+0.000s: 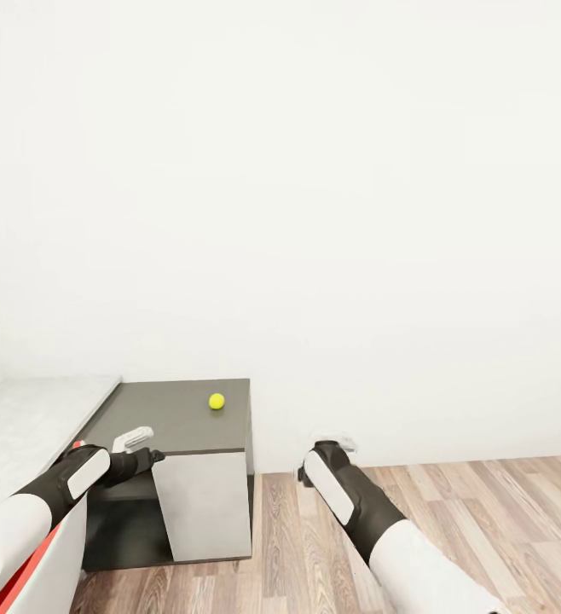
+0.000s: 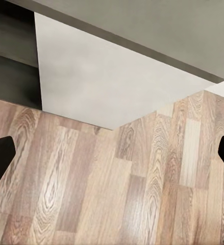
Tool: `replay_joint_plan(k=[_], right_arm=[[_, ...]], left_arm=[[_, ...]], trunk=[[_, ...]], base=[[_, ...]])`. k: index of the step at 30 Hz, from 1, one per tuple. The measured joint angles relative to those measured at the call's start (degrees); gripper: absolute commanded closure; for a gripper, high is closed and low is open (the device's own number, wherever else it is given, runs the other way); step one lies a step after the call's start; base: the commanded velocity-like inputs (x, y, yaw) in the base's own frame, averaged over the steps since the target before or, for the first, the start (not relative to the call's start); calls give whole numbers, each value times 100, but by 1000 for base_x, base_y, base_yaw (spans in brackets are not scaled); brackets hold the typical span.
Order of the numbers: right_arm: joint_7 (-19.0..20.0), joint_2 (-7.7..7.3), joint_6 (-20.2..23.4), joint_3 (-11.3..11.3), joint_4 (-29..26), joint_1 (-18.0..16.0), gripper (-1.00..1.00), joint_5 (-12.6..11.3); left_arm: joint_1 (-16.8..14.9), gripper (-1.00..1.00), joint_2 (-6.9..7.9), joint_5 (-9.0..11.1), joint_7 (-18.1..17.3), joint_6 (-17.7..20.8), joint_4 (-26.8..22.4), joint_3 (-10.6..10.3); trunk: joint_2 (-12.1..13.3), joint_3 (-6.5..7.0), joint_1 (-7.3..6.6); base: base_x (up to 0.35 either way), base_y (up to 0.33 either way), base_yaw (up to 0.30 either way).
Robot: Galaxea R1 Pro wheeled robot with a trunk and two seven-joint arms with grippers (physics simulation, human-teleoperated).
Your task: Put all the toys in the child's room - the three board games (two on the bed and one on the table), the two jigsaw puzzles on the table, and the tennis ball on the table - inside the toy box on the table in the child's room.
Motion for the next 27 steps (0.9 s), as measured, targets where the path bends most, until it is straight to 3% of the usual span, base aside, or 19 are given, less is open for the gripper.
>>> replay_joint_plan(k=[2, 6, 8, 13, 17, 27], right_arm=[[32, 0, -194, -4, 552, -199, -100, -20], [166, 0, -417, -4, 1026, -360, -100, -40], [409, 0, -471, -3, 1152, -400, -100, -43], [1516, -44, -539, -22, 1286, -440, -100, -11], [2017, -111, -559, -23, 1289, -447, -100, 26], [2211, -148, -570, -15, 1266, -450, -100, 52]], left_arm=[[0, -100, 0, 0, -1, 0, -1, 0], [0, -100, -1, 1, -3, 0, -1, 0], [0, -100, -1, 1, -8, 0, 0, 0], [0, -100, 6, 9, -32, 0, -4, -2], [0, -100, 8, 13, -39, 0, -5, -2], [0, -100, 10, 17, -58, 5, -53, -4]], trunk=[[0, 0, 0], [-1, 0, 0], [-1, 0, 0], [-1, 0, 0], [-1, 0, 0], [-1, 0, 0]], base=[[0, 0, 0], [0, 0, 0], [0, 0, 0], [0, 0, 0], [0, 0, 0], [2, 0, 0]])
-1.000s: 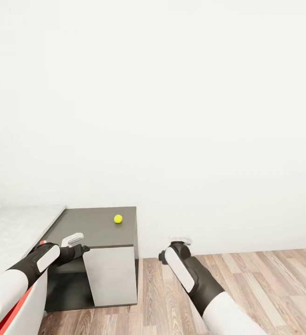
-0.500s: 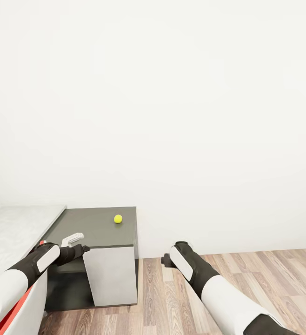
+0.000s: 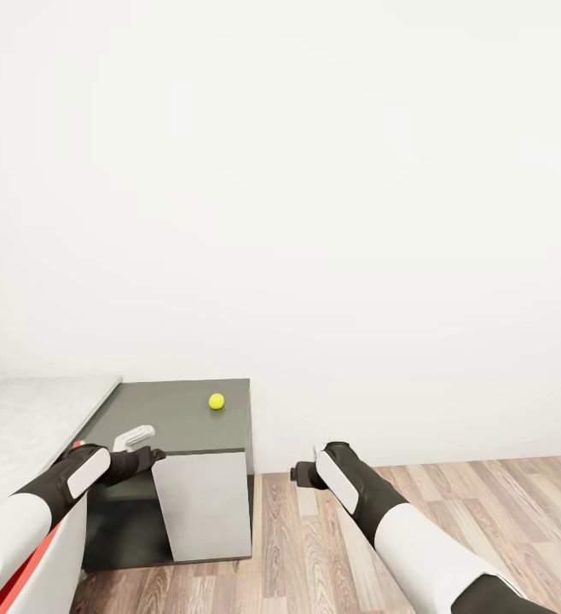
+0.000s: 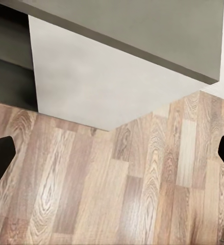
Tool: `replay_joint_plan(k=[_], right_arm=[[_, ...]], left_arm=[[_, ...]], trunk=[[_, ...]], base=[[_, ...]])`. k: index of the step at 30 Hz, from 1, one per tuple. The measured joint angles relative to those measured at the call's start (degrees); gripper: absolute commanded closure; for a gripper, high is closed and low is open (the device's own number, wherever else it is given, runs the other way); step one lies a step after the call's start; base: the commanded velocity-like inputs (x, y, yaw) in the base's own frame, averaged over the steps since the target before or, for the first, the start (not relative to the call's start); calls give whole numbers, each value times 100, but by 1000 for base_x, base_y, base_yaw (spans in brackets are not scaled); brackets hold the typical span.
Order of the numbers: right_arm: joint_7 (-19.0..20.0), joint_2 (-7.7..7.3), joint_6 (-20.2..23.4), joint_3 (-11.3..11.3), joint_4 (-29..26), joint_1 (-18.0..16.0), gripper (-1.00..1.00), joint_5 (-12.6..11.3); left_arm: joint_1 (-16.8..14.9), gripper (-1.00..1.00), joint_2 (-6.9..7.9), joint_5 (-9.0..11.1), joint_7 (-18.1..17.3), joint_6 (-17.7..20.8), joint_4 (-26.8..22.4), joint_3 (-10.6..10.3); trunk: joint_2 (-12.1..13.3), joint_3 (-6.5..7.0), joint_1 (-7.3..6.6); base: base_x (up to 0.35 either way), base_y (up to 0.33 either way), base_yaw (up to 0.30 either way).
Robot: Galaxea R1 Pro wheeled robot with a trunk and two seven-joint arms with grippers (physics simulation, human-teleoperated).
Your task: Put all the toys in the child's room - the three board games (two on the bed and one on the table), the two jigsaw puzzles on the table, and the tennis ball on the table - inside the toy box on the table in the child's room.
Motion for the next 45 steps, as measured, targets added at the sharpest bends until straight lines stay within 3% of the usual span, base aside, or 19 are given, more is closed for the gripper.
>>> replay_joint_plan(k=[6, 13, 15, 23, 45], right_arm=[[6, 2, -2, -2, -3, 0, -100, 1], [13, 2, -4, -2, -9, 0, -100, 9], [15, -1, -4, 0, -11, 0, -100, 9], [16, 2, -5, -5, -14, 0, -100, 9], [16, 7, 1, 1, -20, 0, -100, 14]], left_arm=[[4, -100, 24, 17, -5, 280, -460, -29], [10, -100, 106, 16, 1, 1520, -1144, 83], [10, -100, 106, 13, 11, 1656, -1235, 185], [-5, -100, 85, 0, 48, 1732, -1369, 451], [-7, -100, 61, -22, 93, 1417, -1394, 389]], trunk=[[-1, 0, -2], [0, 0, 0], [0, 0, 0], [0, 0, 0], [-1, 0, -1]], base=[[169, 0, 0], [70, 0, 0], [12, 0, 0], [3, 0, 0], [57, 6, 0]])
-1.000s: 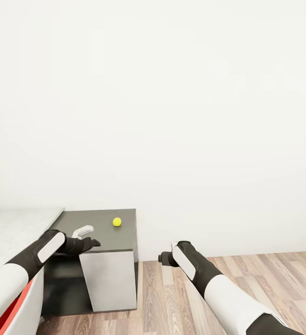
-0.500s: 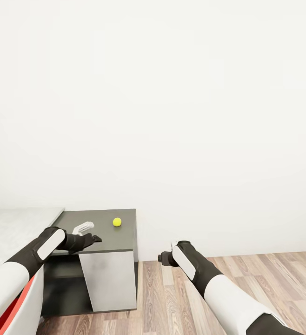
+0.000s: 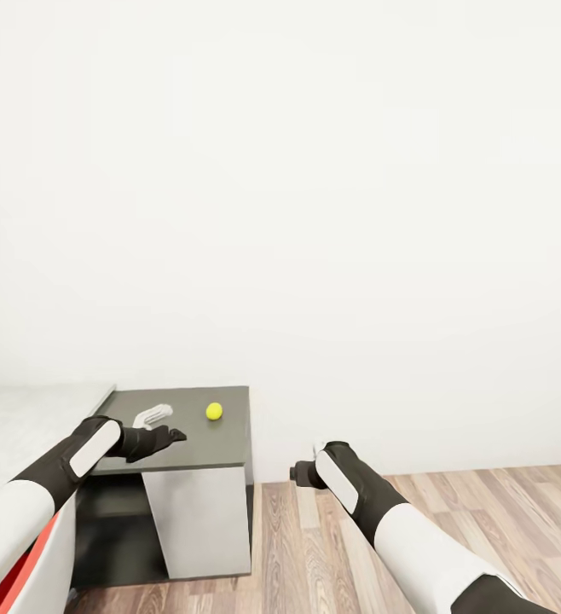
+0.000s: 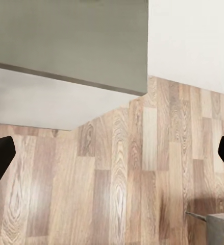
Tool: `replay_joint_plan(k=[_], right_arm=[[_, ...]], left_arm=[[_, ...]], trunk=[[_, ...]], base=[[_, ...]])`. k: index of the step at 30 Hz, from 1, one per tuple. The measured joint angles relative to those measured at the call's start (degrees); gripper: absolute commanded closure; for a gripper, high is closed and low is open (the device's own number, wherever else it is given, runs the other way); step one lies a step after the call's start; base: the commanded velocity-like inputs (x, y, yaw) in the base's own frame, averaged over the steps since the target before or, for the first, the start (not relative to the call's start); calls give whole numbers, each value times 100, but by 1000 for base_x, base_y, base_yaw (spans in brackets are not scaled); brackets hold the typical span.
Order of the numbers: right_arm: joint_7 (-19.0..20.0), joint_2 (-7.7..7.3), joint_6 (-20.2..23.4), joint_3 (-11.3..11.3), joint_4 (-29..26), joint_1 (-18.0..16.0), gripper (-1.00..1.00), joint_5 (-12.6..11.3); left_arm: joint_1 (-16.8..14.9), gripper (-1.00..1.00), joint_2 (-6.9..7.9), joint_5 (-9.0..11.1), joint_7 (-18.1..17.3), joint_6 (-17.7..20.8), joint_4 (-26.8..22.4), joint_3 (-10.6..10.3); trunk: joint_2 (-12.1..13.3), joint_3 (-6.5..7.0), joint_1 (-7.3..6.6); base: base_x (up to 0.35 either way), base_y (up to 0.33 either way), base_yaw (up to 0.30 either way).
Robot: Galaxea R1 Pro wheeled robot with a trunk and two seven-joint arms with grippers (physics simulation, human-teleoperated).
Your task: Put all the toys in the child's room - the three board games (two on the bed and one on the table), the two jigsaw puzzles on the table, and the tennis ball on the table - inside the toy box on the table in the child's room.
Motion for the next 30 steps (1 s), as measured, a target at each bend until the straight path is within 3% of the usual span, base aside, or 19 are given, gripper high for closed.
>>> replay_joint_plan(k=[13, 30], right_arm=[[2, -2, 11, 4, 0, 2, -100, 4], [6, -2, 12, 7, 3, 2, -100, 4]], left_arm=[[-1, -100, -74, -56, 627, -24, 8, 22], [0, -100, -85, -51, 710, -202, 7, 31]], trunk=[[1, 0, 0], [1, 0, 1]], base=[[181, 1, 0], [94, 0, 0]])
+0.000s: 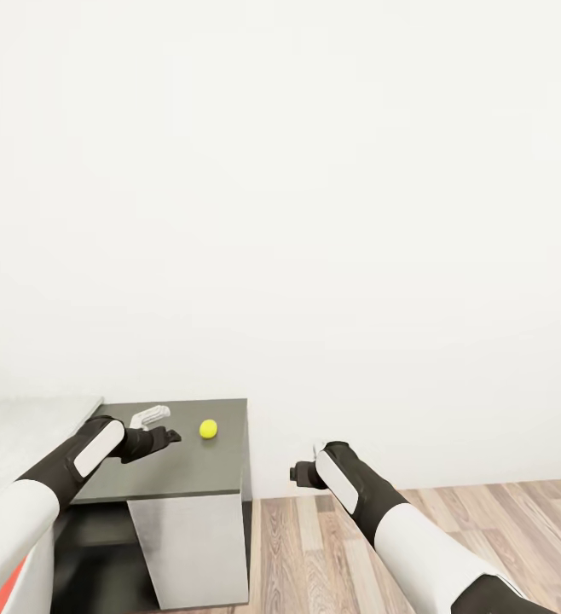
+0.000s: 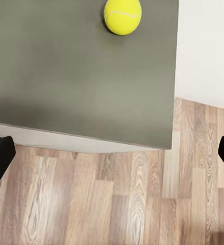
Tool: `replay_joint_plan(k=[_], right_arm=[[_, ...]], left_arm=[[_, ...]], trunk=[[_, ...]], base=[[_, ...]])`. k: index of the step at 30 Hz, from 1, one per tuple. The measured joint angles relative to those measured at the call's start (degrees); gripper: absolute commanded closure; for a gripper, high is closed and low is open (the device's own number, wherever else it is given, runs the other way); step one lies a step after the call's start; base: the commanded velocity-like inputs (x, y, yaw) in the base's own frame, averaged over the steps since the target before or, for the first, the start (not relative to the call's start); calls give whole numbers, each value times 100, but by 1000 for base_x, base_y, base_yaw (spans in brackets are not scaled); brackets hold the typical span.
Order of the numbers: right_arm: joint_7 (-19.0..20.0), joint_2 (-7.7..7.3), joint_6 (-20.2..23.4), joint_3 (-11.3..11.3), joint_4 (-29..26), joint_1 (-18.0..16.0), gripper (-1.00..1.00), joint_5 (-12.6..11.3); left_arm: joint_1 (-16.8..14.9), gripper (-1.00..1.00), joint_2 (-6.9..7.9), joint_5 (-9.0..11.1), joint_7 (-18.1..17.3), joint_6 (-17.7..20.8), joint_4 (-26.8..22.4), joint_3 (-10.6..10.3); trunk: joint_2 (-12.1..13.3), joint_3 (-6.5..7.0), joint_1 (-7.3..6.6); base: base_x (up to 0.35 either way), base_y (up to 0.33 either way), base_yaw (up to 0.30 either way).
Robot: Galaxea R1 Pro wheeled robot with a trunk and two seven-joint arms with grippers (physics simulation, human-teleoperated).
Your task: Put all the toys in the child's room - the three board games (two on the bed and one on the table), the two jigsaw puzzles on the table, and the tennis ball on the table - inside the toy box on the table in the child's room.
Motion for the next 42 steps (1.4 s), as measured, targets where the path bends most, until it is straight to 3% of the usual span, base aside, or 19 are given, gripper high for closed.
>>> replay_joint_plan(k=[25, 42], right_arm=[[-3, -2, 25, 14, 4, 4, -100, 9], [0, -3, 26, 19, 4, 4, -100, 9]], left_arm=[[6, -100, -85, -6, 9, -8, 0, -14], [3, -100, -103, -189, 6, -14, 0, -8]], trunk=[[0, 0, 0], [0, 0, 0]], base=[[118, -78, 0], [5, -96, 0]])
